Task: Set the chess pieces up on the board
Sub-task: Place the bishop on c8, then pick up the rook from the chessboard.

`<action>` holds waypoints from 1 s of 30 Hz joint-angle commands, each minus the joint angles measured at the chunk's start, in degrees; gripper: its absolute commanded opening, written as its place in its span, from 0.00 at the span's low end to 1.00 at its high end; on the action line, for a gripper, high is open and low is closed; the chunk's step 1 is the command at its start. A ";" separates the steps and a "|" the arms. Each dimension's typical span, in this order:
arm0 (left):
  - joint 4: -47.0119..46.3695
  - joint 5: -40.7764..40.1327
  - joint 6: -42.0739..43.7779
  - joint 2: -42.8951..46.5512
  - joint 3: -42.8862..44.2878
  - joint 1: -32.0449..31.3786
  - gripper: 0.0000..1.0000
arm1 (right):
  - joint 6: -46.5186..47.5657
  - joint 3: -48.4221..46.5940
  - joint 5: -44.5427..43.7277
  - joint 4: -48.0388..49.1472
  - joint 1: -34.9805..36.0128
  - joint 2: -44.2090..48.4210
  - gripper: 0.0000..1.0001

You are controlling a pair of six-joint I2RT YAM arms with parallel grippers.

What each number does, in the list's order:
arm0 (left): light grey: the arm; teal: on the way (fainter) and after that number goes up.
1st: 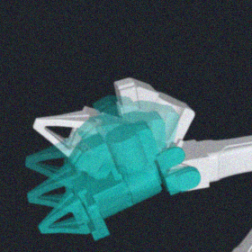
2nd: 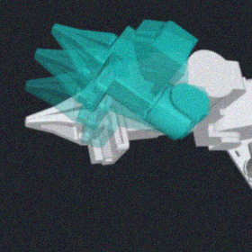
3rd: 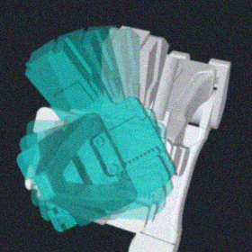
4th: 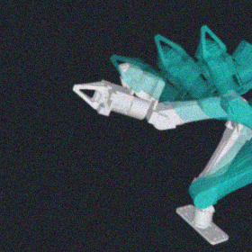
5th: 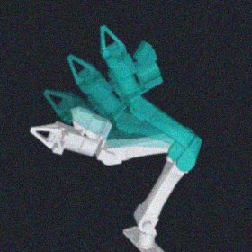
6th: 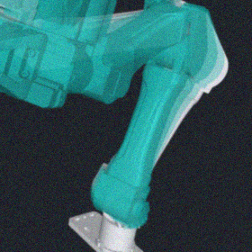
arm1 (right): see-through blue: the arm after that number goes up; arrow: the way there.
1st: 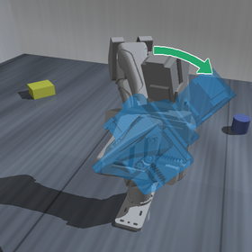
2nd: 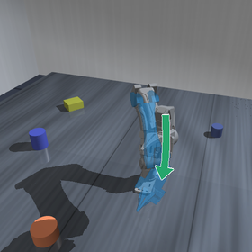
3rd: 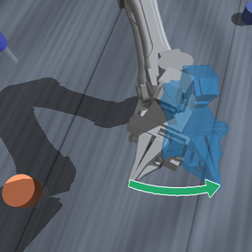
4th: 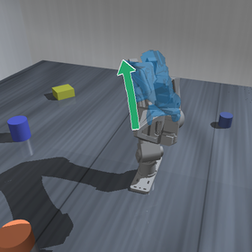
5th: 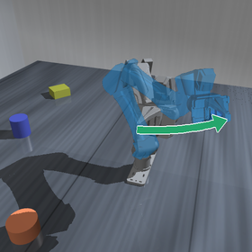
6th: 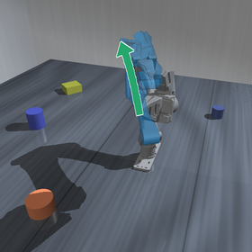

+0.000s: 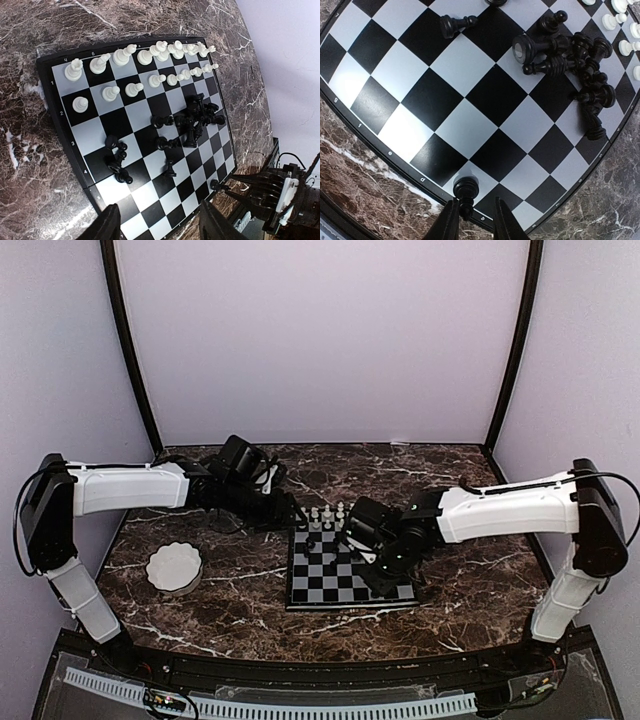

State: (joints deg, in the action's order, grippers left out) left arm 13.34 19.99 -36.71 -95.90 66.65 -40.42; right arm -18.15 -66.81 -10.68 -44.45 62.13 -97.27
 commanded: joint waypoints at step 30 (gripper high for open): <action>28.10 -14.66 4.49 -24.48 33.78 -11.20 0.50 | -7.27 7.94 1.87 9.28 -10.32 20.19 0.21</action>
State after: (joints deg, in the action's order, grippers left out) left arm 36.53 8.25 -30.22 -119.63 96.82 -51.62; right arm -25.61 -59.79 -9.04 -37.56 51.96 -77.36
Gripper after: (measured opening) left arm 0.507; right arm 0.213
